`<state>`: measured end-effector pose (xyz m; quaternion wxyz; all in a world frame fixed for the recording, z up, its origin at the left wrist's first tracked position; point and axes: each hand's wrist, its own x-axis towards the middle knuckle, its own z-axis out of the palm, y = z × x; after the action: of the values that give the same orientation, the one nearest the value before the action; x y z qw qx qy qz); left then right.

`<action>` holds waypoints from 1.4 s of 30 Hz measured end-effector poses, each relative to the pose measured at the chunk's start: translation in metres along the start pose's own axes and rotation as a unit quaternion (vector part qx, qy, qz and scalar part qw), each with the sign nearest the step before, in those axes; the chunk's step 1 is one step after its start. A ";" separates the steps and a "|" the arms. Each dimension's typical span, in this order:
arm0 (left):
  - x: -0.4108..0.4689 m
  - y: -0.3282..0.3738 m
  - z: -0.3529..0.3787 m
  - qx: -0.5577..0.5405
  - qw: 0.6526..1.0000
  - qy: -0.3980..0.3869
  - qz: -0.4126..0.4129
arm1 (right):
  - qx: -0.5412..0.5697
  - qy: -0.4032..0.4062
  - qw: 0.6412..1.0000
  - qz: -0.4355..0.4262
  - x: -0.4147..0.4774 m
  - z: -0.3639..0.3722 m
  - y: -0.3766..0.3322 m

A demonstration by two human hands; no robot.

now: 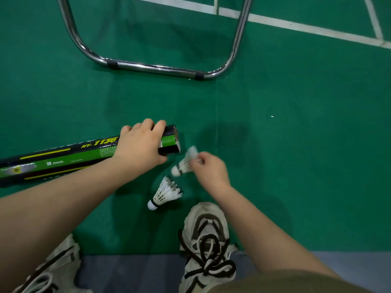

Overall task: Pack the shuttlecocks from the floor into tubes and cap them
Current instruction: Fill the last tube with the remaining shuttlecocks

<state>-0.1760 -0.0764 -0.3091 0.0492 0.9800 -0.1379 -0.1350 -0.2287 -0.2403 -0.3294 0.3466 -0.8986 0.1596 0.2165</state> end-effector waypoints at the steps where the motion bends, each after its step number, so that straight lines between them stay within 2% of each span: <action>1: 0.000 0.000 0.000 -0.001 1.000 0.000 0.000 | 0.035 0.055 0.998 -0.002 0.002 -0.010 -0.001; 4: 0.001 0.002 -0.001 -0.002 1.000 -0.003 -0.002 | 0.180 0.197 0.963 -0.020 0.004 -0.037 -0.008; 7: -0.001 0.007 -0.001 -0.009 1.000 0.000 0.003 | 0.224 0.205 0.951 -0.058 0.006 -0.042 -0.018; 13: 0.004 0.019 -0.007 -0.032 0.999 0.025 0.009 | 0.238 0.105 0.960 -0.101 0.004 -0.027 -0.026; 16: 0.006 0.021 -0.011 -0.027 0.999 0.031 0.010 | 0.316 0.005 0.945 -0.085 0.004 -0.025 -0.027; 19: 0.004 0.023 -0.013 -0.016 0.999 0.026 0.021 | 0.342 -0.080 0.934 -0.069 0.001 -0.030 -0.033; 23: -0.002 0.019 -0.011 0.000 0.999 0.008 0.043 | 0.276 -0.265 0.922 -0.053 -0.004 -0.042 -0.043; 25: -0.007 0.016 -0.007 0.002 0.999 0.002 0.049 | 0.247 -0.316 0.914 -0.054 -0.004 -0.040 -0.050; 26: -0.008 0.015 -0.006 0.002 0.999 0.005 0.048 | 0.244 -0.292 0.923 -0.054 -0.004 -0.034 -0.052; 27: -0.008 0.013 -0.005 0.002 0.999 0.012 0.046 | 0.249 -0.221 0.941 -0.058 -0.003 -0.025 -0.052; 28: -0.007 0.012 -0.005 0.004 0.999 0.019 0.041 | 0.264 -0.112 0.955 -0.070 -0.003 -0.015 -0.050; 30: -0.005 0.009 -0.007 0.006 0.999 0.020 0.027 | 0.307 0.109 0.939 -0.111 -0.007 0.000 -0.040; 31: -0.004 0.007 -0.007 0.007 1.000 0.017 0.021 | 0.298 0.171 0.931 -0.124 -0.009 0.005 -0.032; 32: -0.005 0.005 -0.007 0.008 1.000 0.013 0.017 | 0.264 0.195 0.936 -0.125 -0.011 0.010 -0.024; 33: -0.006 0.002 -0.005 0.008 1.000 0.008 0.014 | 0.213 0.175 0.955 -0.112 -0.013 0.014 -0.015; 35: -0.010 -0.002 -0.003 0.012 1.000 -0.001 0.011 | 0.066 0.041 0.994 -0.074 -0.015 0.028 -0.001; 37: -0.013 -0.004 0.000 0.017 1.000 -0.007 0.010 | -0.067 -0.072 0.993 -0.067 -0.020 0.043 0.006; 40: -0.016 -0.006 0.002 0.017 1.000 -0.009 0.014 | -0.160 -0.094 0.977 -0.101 -0.024 0.057 0.012; 42: -0.017 -0.009 0.002 0.021 1.000 -0.001 0.012 | -0.115 -0.061 0.986 -0.102 -0.019 0.055 0.012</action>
<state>-0.1904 -0.0631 -0.3080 0.0301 0.9789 -0.1525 -0.1329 -0.2655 -0.2084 -0.3638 0.2699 -0.9293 0.0198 0.2513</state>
